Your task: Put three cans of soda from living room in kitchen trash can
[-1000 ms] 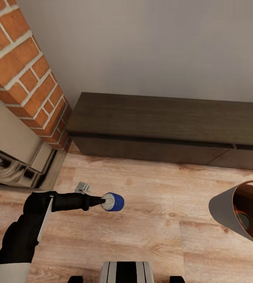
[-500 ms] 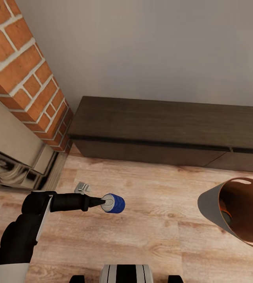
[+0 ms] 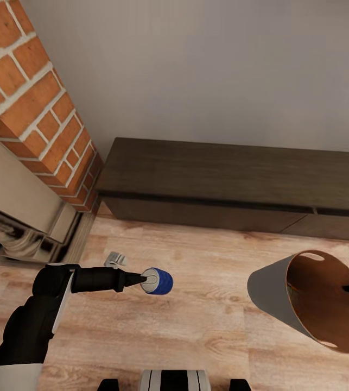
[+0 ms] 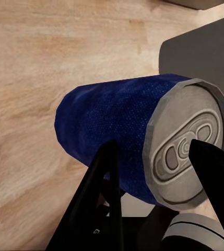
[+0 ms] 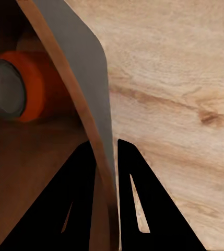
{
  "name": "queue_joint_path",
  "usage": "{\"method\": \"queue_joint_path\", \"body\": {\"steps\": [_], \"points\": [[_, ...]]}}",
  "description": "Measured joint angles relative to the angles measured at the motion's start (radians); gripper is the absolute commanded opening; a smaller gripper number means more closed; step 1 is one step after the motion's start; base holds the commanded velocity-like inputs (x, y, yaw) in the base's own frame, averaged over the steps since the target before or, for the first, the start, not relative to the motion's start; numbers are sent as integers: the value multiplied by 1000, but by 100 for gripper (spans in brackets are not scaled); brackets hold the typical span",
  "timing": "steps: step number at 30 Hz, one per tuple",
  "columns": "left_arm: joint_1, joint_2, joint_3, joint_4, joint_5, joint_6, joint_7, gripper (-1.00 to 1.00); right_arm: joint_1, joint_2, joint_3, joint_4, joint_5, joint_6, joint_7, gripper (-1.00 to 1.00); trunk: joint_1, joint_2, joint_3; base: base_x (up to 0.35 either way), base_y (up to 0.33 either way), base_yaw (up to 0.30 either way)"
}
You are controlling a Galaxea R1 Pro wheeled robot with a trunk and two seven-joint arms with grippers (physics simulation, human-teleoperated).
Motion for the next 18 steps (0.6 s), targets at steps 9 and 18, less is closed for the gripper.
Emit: {"method": "queue_joint_path", "body": {"steps": [9, 18], "points": [[1, -1, -1, 2, -2, -22, 94, -100, -5, 64, -8, 1, 4, -1, 7, -100, -35, 63, 28, 0, 0, 0], [1, -1, -3, 2, -1, -30, 131, -100, -10, 134, -1, 16, 11, 0, 7, -100, -69, 126, 56, 0, 0, 0]]}}
